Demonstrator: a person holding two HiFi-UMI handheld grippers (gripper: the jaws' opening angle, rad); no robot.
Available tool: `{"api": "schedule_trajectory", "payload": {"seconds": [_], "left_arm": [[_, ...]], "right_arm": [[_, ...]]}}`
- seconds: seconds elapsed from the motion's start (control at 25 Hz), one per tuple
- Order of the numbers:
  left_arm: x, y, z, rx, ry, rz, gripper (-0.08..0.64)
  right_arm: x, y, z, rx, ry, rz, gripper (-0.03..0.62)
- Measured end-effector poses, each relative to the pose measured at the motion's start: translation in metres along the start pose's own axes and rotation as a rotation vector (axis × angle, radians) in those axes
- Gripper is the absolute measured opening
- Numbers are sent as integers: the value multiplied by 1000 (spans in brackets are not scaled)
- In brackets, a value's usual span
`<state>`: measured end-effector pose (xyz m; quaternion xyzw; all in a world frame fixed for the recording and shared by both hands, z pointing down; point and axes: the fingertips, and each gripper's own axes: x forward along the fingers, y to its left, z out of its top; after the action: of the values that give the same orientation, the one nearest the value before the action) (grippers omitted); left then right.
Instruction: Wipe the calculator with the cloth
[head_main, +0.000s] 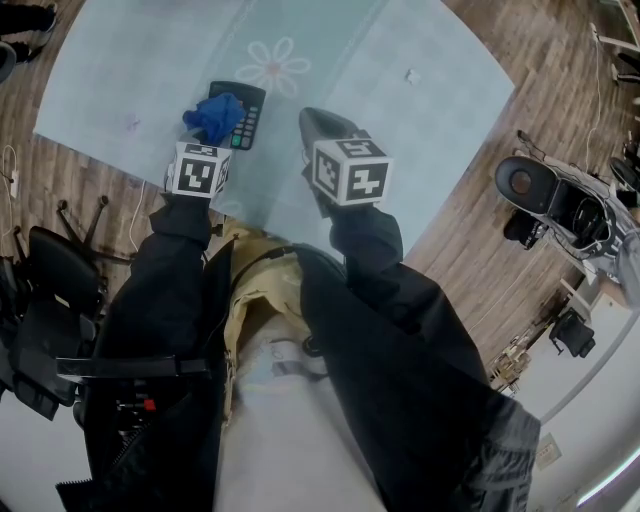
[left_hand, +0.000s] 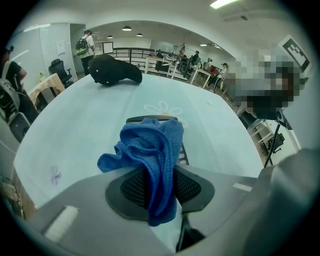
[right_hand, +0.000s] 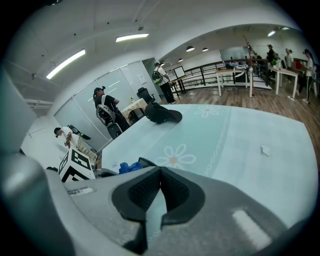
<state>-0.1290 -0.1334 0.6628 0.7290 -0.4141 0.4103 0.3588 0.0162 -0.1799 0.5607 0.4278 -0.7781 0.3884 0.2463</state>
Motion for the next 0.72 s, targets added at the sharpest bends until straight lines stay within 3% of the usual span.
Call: {"api": "schedule_trajectory", "payload": {"seconds": [0.44, 0.72], "left_arm": [[7, -35, 1, 2, -8, -74, 118], [7, -68, 1, 33, -28, -174, 118]], "right_arm": [[-9, -4, -1, -6, -10, -5, -2], [-19, -6, -2, -8, -23, -11, -2]]}}
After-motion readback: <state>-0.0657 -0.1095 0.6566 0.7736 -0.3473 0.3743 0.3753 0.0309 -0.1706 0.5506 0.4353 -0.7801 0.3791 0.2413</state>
